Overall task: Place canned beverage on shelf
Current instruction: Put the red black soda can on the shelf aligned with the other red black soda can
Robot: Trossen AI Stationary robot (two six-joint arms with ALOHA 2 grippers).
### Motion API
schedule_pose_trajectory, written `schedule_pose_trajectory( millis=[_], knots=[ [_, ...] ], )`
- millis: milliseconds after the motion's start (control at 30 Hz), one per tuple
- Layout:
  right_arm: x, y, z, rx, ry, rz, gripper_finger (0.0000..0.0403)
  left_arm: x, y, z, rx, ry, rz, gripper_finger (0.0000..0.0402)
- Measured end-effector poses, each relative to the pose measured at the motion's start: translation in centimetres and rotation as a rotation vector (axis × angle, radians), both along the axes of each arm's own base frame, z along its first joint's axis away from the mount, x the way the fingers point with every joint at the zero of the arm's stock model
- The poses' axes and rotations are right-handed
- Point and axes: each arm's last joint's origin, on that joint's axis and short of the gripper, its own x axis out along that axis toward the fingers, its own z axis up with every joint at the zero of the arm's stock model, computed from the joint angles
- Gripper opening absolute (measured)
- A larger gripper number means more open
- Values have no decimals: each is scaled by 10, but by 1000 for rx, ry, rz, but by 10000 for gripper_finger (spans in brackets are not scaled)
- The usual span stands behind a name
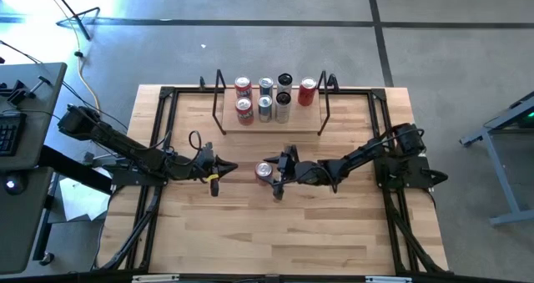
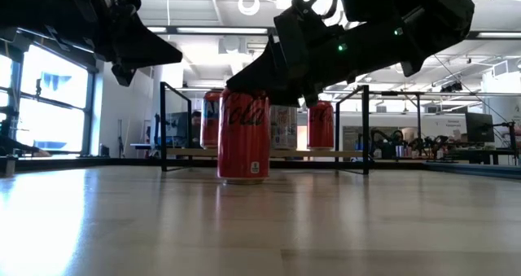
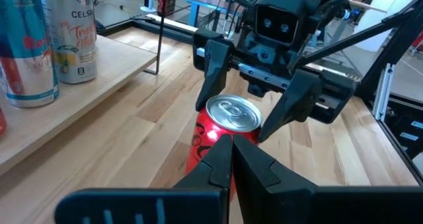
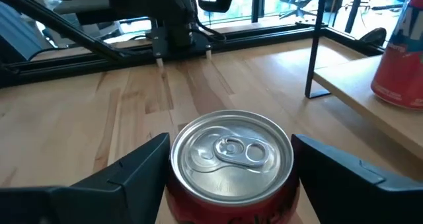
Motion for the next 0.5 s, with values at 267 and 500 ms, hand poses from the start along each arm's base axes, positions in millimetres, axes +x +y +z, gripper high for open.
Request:
schedule_pose_trajectory(
  millis=[267,500],
  knots=[
    [-3,1,11,-71,18,97,248,0,0,0,-2,-4,-4,3],
    [-27,-2,57,-189,97,182,240,0,0,0,3,-1,-8,3]
  ],
)
